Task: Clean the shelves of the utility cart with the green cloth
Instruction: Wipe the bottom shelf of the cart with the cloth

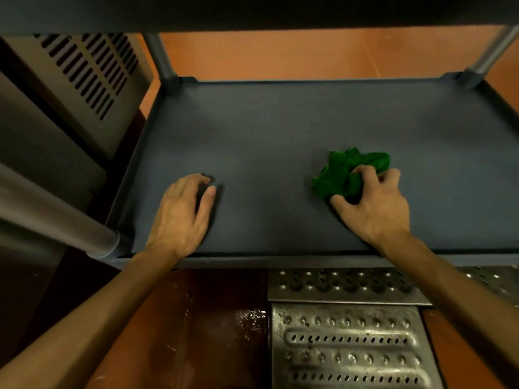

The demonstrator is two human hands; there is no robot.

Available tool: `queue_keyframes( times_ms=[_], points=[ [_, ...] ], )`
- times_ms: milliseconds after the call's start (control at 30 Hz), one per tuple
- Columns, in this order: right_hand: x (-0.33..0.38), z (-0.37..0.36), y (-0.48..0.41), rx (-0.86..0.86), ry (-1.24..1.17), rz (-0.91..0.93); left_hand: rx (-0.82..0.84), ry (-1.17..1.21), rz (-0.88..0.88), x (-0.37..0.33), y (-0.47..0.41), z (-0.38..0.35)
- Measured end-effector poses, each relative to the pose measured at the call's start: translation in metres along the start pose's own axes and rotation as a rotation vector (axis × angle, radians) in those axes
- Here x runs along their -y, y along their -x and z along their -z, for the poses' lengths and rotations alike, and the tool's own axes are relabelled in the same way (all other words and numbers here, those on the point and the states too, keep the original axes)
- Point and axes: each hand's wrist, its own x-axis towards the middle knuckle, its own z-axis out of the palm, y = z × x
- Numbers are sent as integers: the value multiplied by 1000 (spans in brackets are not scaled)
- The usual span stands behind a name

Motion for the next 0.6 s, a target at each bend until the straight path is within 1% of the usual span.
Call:
queue_keyframes(
  times_ms=[100, 233, 367, 467, 600],
  points=[
    [28, -12, 5, 44, -25, 87, 7, -7, 12, -1, 1, 1],
    [63, -27, 14, 73, -69, 184, 2, 2, 20, -1, 0, 1],
    [92, -40, 27, 97, -126, 320, 4, 4, 35, -2, 1, 2],
    [105, -50, 36, 104, -160, 408, 2, 14, 24, -2, 2, 2],
    [112, -51, 42, 100, -156, 450, 18, 22, 25, -3, 4, 4]
  ],
)
